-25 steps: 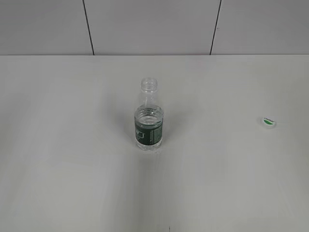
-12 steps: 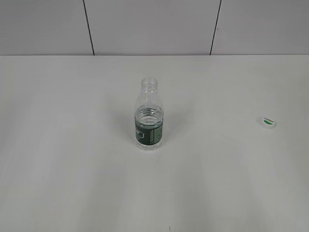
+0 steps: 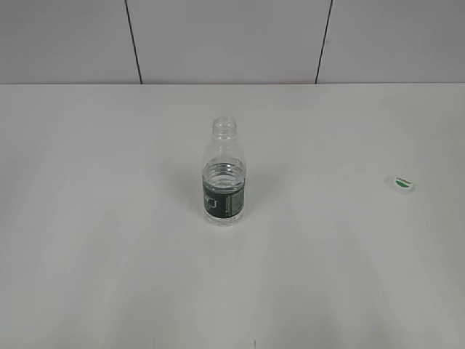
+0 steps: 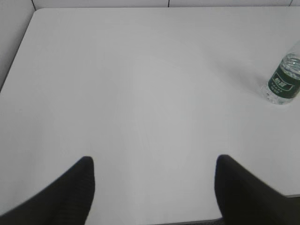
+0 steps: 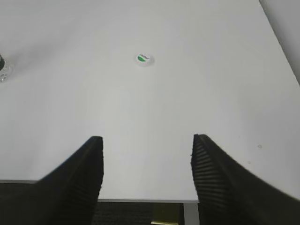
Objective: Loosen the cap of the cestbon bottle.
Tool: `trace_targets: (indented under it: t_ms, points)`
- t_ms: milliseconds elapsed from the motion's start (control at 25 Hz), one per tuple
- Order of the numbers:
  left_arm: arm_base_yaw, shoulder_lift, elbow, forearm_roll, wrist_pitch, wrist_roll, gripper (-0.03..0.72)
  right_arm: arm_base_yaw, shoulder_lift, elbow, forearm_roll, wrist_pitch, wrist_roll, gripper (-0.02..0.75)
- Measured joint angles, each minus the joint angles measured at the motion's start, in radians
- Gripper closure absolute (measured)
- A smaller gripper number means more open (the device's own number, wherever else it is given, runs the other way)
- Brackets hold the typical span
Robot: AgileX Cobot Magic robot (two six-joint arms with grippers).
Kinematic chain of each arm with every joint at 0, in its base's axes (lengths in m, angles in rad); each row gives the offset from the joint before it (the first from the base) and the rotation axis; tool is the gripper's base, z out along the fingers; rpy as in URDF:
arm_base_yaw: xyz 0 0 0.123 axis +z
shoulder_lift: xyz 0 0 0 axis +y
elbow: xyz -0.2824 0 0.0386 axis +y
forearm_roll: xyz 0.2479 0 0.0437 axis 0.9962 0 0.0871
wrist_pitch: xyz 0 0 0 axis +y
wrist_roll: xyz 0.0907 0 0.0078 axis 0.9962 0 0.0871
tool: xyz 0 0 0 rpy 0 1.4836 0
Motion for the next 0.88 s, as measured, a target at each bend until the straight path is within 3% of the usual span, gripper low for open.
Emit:
trace_targets:
  t_ms: [360, 880]
  points:
    - [0.000, 0.000, 0.043, 0.000, -0.008, 0.030, 0.197, 0.000, -0.004, 0.005, -0.005, -0.012, -0.001, 0.281]
    - [0.000, 0.000, 0.091, -0.023, -0.154, 0.061, 0.197, 0.000, -0.004, 0.005, -0.060, -0.016, 0.005, 0.281]
